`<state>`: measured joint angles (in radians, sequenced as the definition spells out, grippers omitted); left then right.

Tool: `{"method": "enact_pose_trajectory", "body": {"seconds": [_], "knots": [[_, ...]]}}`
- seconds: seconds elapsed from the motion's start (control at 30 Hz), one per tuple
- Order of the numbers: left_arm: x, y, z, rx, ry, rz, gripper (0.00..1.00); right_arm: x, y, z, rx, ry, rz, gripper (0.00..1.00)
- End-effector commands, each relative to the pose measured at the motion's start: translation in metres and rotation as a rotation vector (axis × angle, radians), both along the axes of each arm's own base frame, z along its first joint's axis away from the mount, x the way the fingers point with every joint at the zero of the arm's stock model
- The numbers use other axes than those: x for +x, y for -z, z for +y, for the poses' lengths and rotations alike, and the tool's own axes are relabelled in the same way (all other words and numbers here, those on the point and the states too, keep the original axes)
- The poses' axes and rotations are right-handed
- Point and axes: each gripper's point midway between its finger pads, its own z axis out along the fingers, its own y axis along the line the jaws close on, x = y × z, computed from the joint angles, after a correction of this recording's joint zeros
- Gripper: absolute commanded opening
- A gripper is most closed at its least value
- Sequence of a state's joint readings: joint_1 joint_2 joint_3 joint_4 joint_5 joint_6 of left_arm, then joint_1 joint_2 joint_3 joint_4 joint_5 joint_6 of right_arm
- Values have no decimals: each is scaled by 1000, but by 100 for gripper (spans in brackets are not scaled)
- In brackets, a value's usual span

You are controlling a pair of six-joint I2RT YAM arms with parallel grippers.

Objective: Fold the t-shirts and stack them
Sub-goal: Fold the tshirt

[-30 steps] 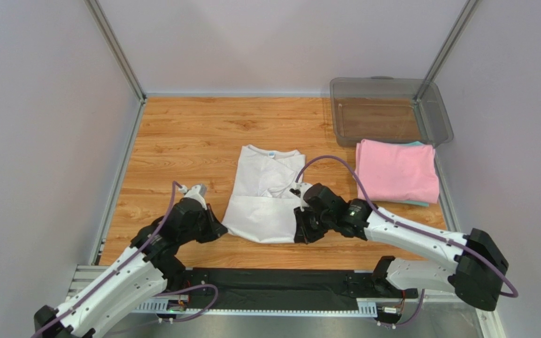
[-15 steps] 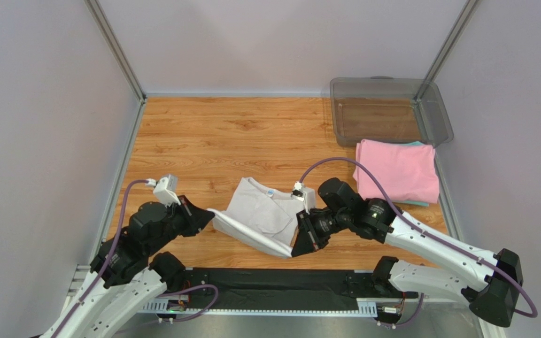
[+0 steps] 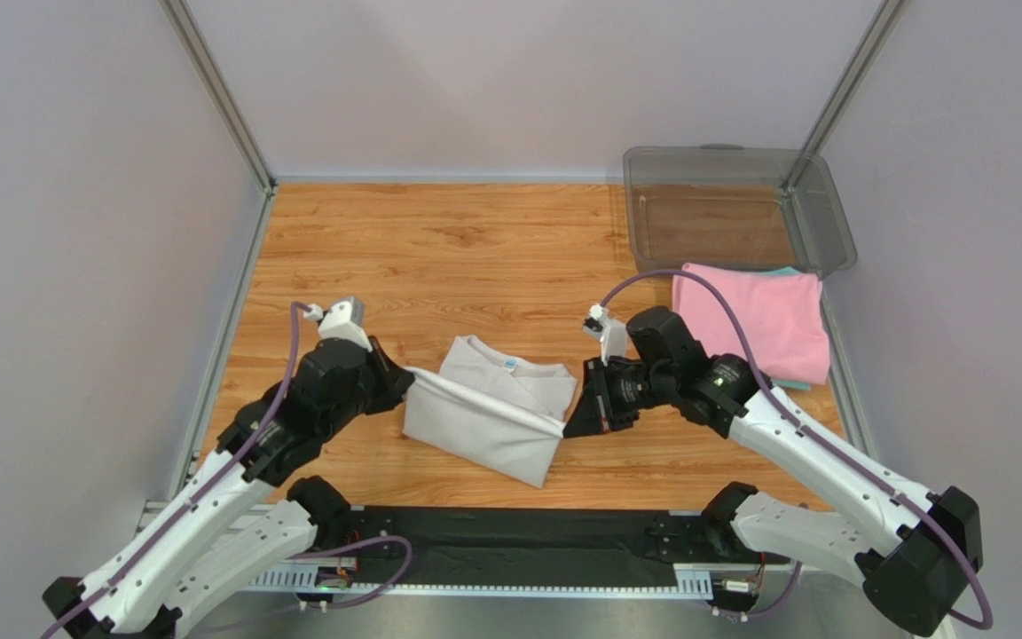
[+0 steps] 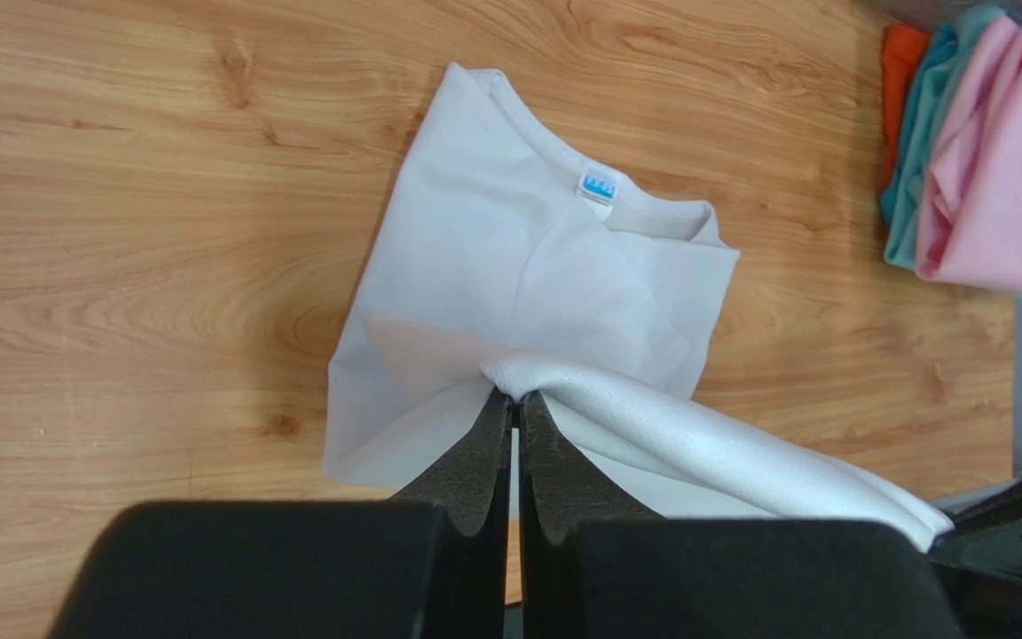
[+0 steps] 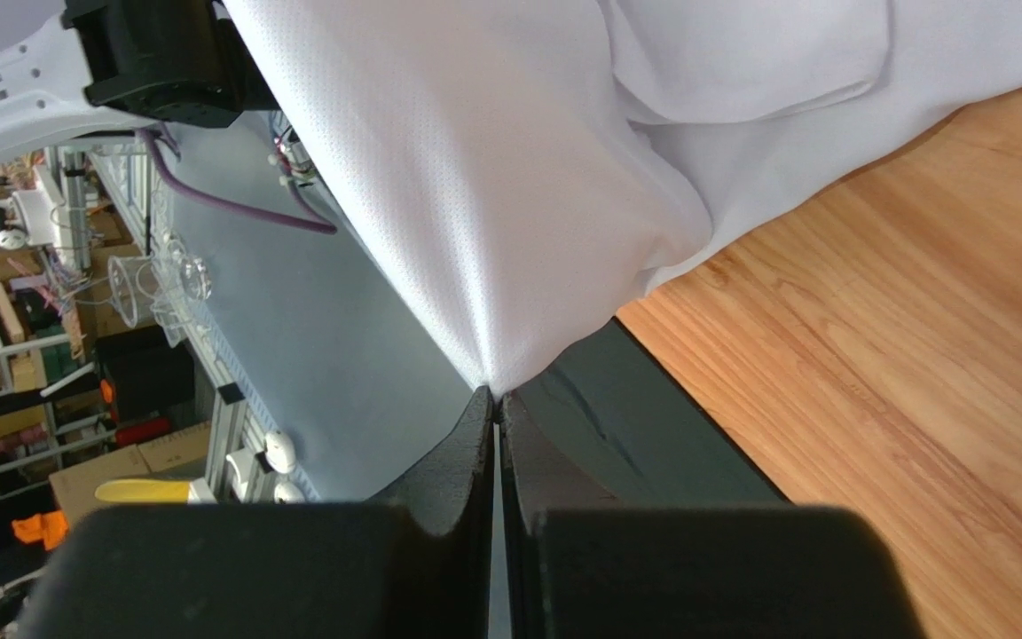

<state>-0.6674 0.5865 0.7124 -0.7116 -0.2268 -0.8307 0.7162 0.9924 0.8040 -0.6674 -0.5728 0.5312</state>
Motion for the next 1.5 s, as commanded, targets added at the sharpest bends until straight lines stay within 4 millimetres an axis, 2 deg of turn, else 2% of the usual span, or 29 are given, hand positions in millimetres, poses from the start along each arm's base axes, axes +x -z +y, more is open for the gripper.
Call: {"method": "enact_pose_trajectory", "body": {"seconds": [0.0,0.17,0.3,0.43,0.6,0.9,1.0,1.17,1.23,1.27,1.3,1.33,1.37,1.4,1.43,1.47], "knots": [[32,-25,3,37,-89,-91,0,18,-9,-3,-23,35,-74,0],[55,-11,-2,126,-133,-34,0,46,-1,-6,-64,109,-115,0],[69,-5,-7,164,-150,-17,0,78,9,-12,-121,205,-153,0],[83,6,-9,194,-161,8,0,96,19,-12,-146,239,-146,0],[95,21,-13,206,-136,47,0,114,31,-13,-169,280,-141,0],[119,44,-27,203,-82,97,0,134,58,-17,-230,329,-93,0],[126,62,-31,225,-66,149,0,140,66,-20,-254,358,-82,0],[133,77,-36,234,-54,192,1,149,87,-25,-313,379,-50,2],[136,82,-36,247,-52,202,10,153,92,-27,-330,392,-45,4],[137,81,-36,247,-51,201,19,155,94,-29,-337,407,-34,7],[139,79,-37,245,-48,195,39,157,92,-29,-336,413,-42,24],[140,75,-39,240,-37,184,64,160,87,-28,-329,420,-55,47],[140,72,-40,234,-31,177,75,161,85,-29,-330,427,-64,47],[140,68,-42,226,-24,168,85,164,80,-31,-332,442,-85,64],[138,65,-45,211,-6,165,92,165,71,-32,-319,452,-105,71],[137,57,-46,197,4,150,99,165,65,-32,-309,461,-111,100]]}}
